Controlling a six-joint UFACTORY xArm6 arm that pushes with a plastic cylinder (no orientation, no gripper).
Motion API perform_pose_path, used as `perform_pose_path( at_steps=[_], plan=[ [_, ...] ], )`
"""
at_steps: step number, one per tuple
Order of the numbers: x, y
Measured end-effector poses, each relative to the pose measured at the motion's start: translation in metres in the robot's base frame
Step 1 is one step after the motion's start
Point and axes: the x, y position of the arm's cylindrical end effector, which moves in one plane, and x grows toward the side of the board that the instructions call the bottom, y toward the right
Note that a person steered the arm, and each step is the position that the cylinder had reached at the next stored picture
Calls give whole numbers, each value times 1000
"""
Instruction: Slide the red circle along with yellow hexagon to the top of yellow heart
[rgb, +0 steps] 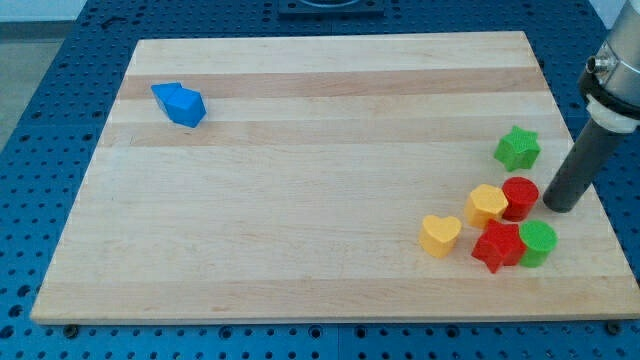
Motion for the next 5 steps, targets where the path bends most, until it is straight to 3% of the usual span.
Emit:
perform_pose_path(
  at_steps=[5],
  plan=[
    [3,-75]
  ],
)
